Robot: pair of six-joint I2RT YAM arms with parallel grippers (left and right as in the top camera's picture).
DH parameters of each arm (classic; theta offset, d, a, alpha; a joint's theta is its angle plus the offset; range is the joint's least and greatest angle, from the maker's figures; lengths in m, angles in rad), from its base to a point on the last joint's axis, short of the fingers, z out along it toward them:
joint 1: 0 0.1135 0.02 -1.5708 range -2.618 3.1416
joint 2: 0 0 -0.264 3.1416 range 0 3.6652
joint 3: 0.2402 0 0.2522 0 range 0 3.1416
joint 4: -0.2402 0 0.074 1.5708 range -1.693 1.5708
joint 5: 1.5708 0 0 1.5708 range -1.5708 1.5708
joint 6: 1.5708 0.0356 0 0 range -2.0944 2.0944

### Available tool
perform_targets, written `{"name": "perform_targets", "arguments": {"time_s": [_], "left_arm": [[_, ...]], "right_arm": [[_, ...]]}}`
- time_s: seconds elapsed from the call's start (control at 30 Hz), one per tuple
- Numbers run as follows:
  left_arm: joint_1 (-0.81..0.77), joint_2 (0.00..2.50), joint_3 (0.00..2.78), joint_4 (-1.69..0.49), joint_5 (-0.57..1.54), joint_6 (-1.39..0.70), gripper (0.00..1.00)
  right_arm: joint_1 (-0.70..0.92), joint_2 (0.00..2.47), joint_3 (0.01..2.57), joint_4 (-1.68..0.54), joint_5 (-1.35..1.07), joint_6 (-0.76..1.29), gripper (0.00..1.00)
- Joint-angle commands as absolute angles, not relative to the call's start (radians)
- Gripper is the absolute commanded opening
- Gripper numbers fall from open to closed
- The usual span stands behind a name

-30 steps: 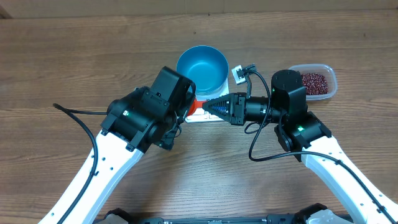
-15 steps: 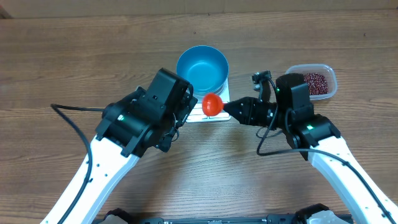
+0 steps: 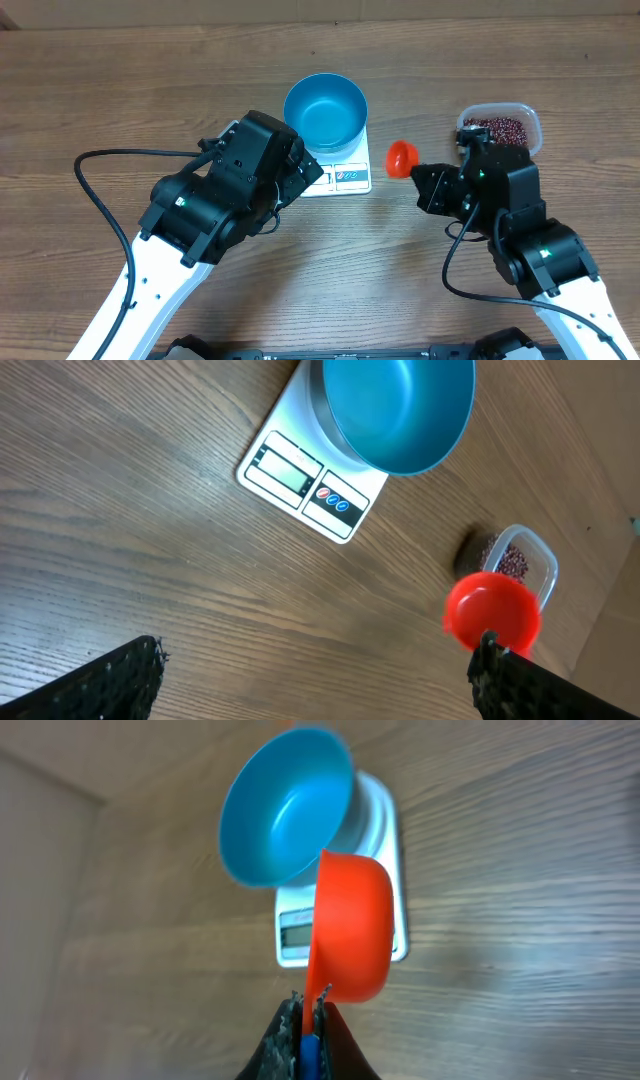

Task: Scoop item into bowl and weigh 150g on scale
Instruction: 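Carry the scoop with the right gripper toward the bean tub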

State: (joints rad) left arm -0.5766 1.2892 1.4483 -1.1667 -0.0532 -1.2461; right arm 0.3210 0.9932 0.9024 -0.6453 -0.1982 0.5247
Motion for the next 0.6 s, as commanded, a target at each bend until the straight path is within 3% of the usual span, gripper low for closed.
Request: {"name": "perform_targets", "arguments": {"time_s": [0.0, 0.57], "left_arm": [[-0.583, 1.288, 1.455, -1.179, -0.055, -1.181, 1.0], [-0.583, 1.288, 1.455, -1.21, -0.046, -1.091, 0.99]], "right_arm": [[0.319, 0.963, 0.932, -0.643, -0.12, 0.575, 0.04], [0.319, 0.839, 0.946, -0.825, 0.115, 0.572, 0.04]]}}
